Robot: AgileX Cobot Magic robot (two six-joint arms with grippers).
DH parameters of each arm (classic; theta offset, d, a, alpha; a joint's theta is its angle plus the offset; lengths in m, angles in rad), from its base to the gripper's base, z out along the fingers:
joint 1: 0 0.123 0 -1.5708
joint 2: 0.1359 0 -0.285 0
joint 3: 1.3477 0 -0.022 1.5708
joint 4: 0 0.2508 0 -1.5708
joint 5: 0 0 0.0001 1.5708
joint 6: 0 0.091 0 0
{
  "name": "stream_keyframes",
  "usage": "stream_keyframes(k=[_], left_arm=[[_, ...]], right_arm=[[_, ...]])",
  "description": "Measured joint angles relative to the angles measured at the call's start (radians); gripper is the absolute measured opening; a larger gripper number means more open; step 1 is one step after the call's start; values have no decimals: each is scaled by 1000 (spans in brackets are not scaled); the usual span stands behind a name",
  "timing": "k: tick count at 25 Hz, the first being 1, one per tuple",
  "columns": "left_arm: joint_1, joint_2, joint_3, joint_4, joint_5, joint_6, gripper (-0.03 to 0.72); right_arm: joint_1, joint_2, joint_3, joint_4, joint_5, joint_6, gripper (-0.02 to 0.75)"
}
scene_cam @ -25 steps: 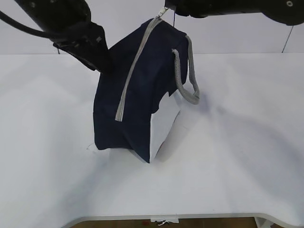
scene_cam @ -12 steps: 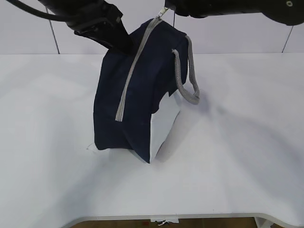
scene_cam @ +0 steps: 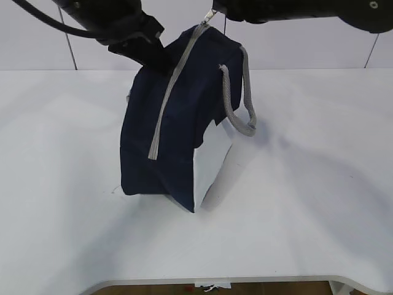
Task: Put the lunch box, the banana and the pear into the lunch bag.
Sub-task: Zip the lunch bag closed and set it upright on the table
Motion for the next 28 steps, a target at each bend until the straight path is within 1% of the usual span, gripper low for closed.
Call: stream_keyframes(k=[2,5,10,14,25,28], left_arm=[[0,0,-1,0,23,26,8],[0,0,-4,24,69,57,4],[0,-42,-5,114,151,66,2],[0,-61,-5,155,194,69,2],[0,-106,-3,232,217,63,1],[0,-111,-3,238,219,60,1]], right_arm=[[2,0,0,0,0,0,1],[4,0,0,2,2,2,1],[7,10,0,2,11,4,1],[-2,41,0,4,22,22,1],[-59,96,-2,10,34,116,1],[-75,104,-2,11,35,133,1]])
